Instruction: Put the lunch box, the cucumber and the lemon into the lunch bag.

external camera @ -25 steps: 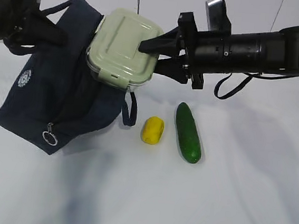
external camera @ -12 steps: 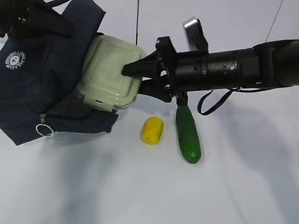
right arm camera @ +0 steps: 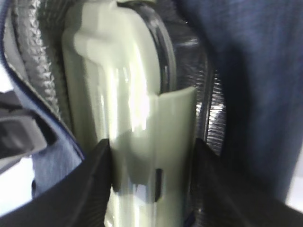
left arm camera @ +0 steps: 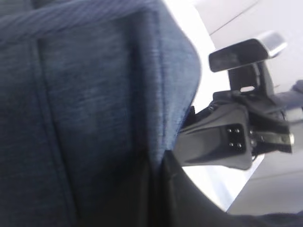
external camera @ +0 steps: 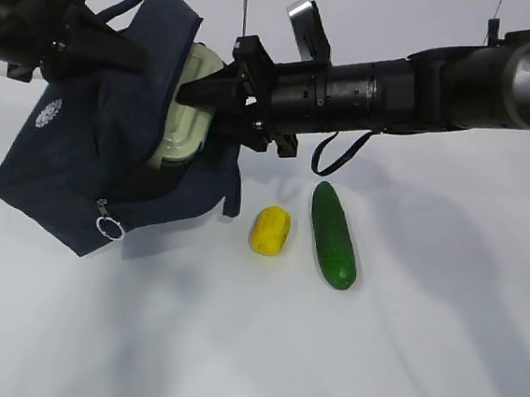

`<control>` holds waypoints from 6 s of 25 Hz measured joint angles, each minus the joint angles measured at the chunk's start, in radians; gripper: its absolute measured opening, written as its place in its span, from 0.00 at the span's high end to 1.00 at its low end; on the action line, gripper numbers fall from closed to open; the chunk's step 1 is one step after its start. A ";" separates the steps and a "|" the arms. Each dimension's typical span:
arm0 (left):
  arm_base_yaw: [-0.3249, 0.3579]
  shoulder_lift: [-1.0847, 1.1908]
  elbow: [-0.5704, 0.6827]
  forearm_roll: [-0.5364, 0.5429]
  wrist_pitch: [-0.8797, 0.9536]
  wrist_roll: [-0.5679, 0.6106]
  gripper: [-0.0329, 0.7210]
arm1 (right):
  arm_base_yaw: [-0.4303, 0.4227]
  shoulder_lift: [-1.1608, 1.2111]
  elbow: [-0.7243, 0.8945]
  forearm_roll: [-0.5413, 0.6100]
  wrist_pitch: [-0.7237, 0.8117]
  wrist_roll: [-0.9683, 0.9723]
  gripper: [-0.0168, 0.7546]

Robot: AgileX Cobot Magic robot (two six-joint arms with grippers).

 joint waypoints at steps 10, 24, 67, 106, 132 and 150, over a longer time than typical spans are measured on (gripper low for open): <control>0.000 0.094 0.000 -0.144 0.071 0.029 0.96 | 0.014 0.128 -0.094 0.052 0.046 0.000 0.51; 0.000 0.207 0.000 -0.219 0.084 0.124 0.96 | 0.014 0.166 -0.118 -0.004 -0.027 0.000 0.51; 0.001 0.258 0.000 -0.296 0.163 0.145 0.96 | 0.016 0.229 -0.162 0.017 0.137 0.018 0.35; 0.367 0.258 -0.031 0.120 0.294 -0.160 0.96 | 0.026 -0.037 -0.377 -1.131 0.287 0.682 0.35; 0.393 0.230 -0.303 0.450 0.316 -0.367 0.64 | 0.040 -0.062 -0.379 -1.476 0.294 0.792 0.35; 0.383 -0.145 -0.312 0.953 0.350 -0.589 0.61 | 0.040 -0.062 -0.379 -1.598 0.294 0.986 0.35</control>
